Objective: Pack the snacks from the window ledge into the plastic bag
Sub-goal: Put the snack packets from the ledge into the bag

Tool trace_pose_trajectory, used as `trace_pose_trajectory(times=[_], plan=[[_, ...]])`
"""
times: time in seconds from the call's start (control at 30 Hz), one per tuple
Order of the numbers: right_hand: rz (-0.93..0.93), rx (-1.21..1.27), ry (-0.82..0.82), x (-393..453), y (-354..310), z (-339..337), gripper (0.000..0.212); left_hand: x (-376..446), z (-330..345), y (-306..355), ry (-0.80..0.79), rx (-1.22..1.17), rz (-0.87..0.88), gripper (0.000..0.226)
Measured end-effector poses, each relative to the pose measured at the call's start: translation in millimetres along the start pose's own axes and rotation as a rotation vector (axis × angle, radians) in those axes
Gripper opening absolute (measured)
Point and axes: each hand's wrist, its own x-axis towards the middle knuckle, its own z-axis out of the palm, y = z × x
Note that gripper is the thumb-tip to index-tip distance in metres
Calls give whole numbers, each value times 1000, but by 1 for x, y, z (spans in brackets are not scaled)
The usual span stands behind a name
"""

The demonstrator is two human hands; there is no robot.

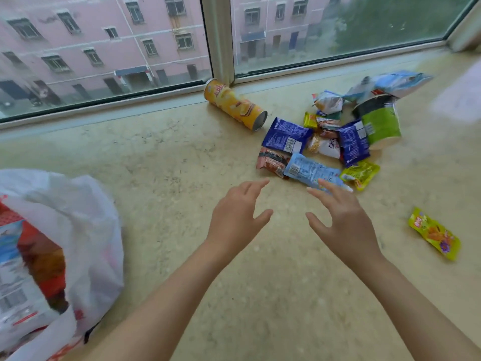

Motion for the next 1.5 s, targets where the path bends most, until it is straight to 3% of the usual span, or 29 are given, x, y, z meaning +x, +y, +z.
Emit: trace_pose_trajectory(times=[0.2,0.47,0.67,0.77,1.17,1.3,1.5], plan=[[-49,-133,-33,34,61,22,60,84,40,4,-36,250,100,64],[-83,-348,-295,86,94,60,71,159,84,-27,-188,622,197,70],[-68,-360,-370,103,100,67,67,181,80,-40,-245,718,348,64],[-69,-360,-344,103,98,64,65,174,73,-37,-244,733,322,60],[35,-210,-263,72,69,79,71,85,72,-54,20,300,-76,57],[-11,-167,-205,45,46,83,71,46,60,-55,181,200,-104,56],[-96,-52,-105,12,-16,74,72,-17,17,-59,352,230,-71,55]])
